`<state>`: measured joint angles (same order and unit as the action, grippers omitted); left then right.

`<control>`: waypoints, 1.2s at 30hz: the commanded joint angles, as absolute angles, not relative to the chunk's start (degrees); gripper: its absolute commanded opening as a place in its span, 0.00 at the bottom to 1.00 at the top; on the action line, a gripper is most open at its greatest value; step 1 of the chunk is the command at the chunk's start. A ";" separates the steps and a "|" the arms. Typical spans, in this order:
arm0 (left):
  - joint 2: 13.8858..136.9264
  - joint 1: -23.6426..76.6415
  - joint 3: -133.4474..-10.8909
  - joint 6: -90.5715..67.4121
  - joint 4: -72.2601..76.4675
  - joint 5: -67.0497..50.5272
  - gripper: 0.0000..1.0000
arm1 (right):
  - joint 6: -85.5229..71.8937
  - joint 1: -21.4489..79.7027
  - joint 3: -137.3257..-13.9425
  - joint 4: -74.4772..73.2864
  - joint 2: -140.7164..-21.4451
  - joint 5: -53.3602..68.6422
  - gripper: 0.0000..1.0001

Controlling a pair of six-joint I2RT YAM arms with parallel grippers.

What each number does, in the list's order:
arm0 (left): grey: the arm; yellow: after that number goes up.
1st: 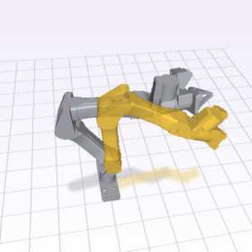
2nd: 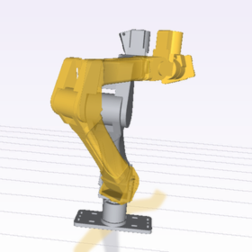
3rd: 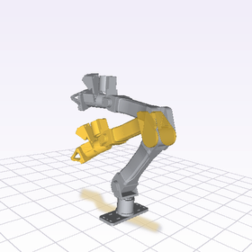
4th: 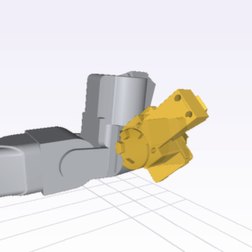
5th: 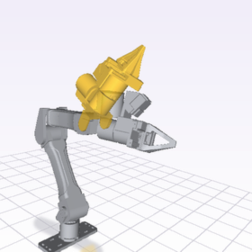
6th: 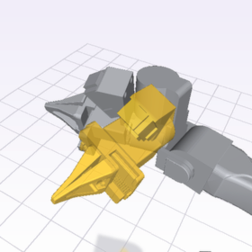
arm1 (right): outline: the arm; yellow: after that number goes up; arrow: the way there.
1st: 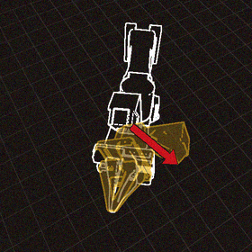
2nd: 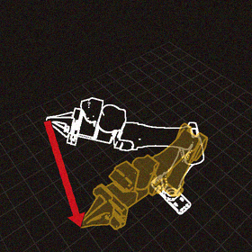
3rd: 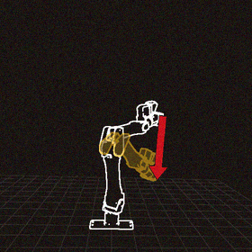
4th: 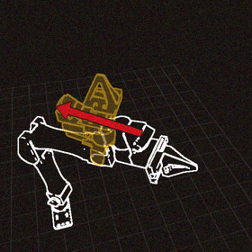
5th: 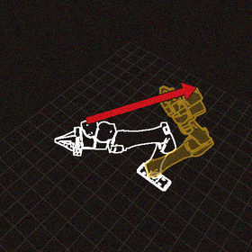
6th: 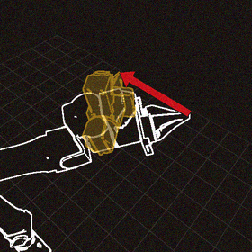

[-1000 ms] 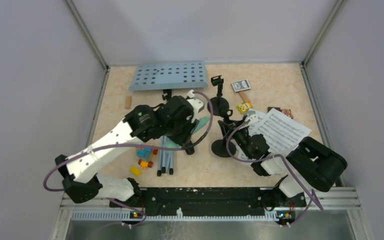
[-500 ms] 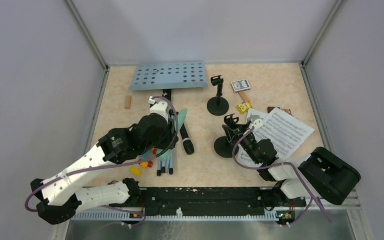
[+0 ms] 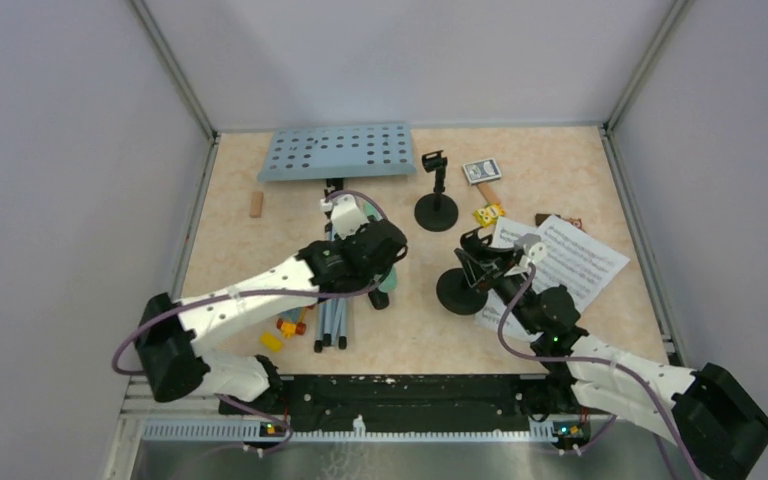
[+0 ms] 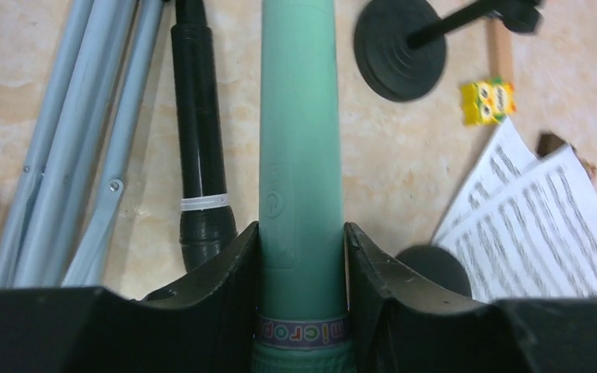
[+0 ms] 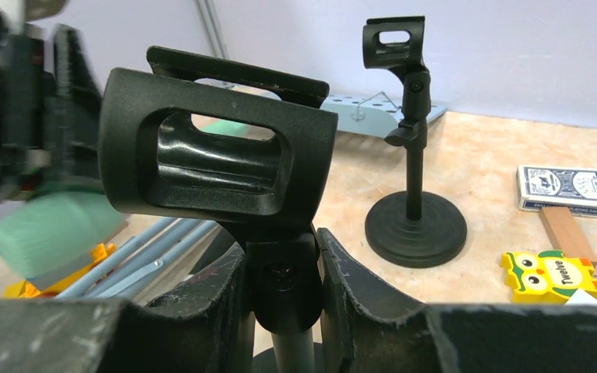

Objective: Pack up the instrument practice props

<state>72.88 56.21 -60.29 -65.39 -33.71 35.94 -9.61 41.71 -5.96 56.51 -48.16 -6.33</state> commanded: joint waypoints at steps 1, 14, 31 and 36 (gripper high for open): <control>83.84 56.18 -69.36 -87.61 -44.94 45.76 0.00 | -10.15 42.57 -7.02 56.43 -44.58 -4.73 0.00; 102.83 53.78 -68.71 -91.53 -38.63 46.55 0.00 | -8.88 43.09 -8.70 48.88 -38.00 -2.49 0.00; 111.08 53.44 -69.99 -75.01 -40.00 46.33 0.04 | -10.02 43.10 -6.34 49.53 -36.57 -2.92 0.00; 111.63 53.43 -70.04 -72.34 -41.23 44.86 0.22 | -9.77 43.15 -6.27 49.87 -36.40 -3.93 0.00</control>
